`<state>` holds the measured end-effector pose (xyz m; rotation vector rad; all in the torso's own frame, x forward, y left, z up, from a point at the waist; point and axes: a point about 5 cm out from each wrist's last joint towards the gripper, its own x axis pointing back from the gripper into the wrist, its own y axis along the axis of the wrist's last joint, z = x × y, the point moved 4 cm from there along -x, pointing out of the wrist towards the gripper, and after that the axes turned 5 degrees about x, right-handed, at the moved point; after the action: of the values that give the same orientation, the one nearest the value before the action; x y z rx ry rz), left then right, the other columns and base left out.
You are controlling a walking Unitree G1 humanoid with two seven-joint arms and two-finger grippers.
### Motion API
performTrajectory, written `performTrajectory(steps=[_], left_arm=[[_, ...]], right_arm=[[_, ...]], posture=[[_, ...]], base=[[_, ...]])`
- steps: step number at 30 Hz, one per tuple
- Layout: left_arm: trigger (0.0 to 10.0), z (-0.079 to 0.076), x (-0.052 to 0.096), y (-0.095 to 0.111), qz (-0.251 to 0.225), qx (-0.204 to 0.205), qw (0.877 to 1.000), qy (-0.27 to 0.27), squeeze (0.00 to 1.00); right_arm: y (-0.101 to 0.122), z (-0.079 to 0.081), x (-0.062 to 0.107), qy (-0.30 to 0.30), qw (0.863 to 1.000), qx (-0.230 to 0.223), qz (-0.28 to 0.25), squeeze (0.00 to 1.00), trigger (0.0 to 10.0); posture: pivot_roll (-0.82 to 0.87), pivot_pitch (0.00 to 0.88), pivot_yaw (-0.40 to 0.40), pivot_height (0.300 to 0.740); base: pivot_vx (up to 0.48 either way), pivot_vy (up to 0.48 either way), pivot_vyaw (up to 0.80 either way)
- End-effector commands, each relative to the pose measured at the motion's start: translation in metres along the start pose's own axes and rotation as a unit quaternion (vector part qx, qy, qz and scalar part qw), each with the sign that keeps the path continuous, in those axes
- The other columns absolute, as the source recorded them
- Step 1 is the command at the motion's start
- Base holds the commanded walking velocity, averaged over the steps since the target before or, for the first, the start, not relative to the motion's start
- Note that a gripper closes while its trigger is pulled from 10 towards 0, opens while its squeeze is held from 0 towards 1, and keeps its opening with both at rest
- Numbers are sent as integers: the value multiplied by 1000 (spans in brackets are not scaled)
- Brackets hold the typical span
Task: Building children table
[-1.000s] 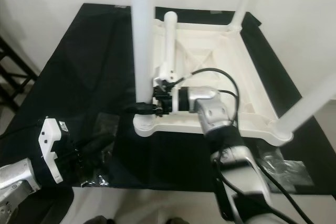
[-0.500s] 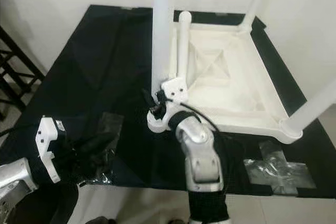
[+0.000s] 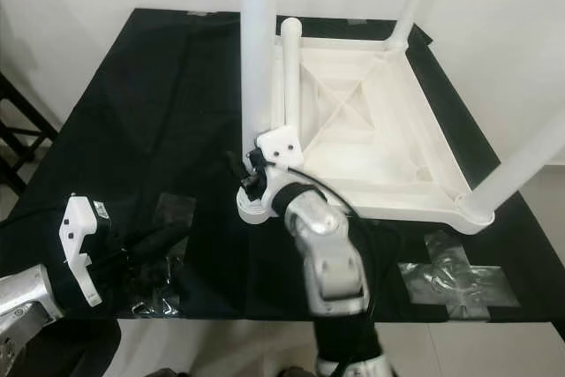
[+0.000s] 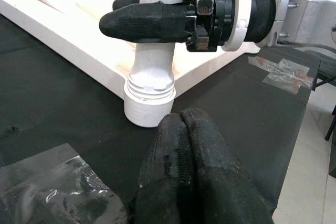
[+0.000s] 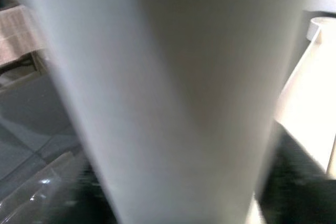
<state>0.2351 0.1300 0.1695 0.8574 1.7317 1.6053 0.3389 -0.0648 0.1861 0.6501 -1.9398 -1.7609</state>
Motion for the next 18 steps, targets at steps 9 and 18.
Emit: performTrajectory(steps=[9,18], left_arm=[[10000,0,-1,-4,7,5,1000,-2,0],[10000,-1,-1,-5,9,5,1000,-1,0]], right_arm=[[15,7,9,300,948,99,-21,0,10000],[15,-20,-9,345,932,110,21,0,10000]], posture=[[94,135,-40,740],[110,135,-46,740]], base=[[0,0,0],[0,0,0]])
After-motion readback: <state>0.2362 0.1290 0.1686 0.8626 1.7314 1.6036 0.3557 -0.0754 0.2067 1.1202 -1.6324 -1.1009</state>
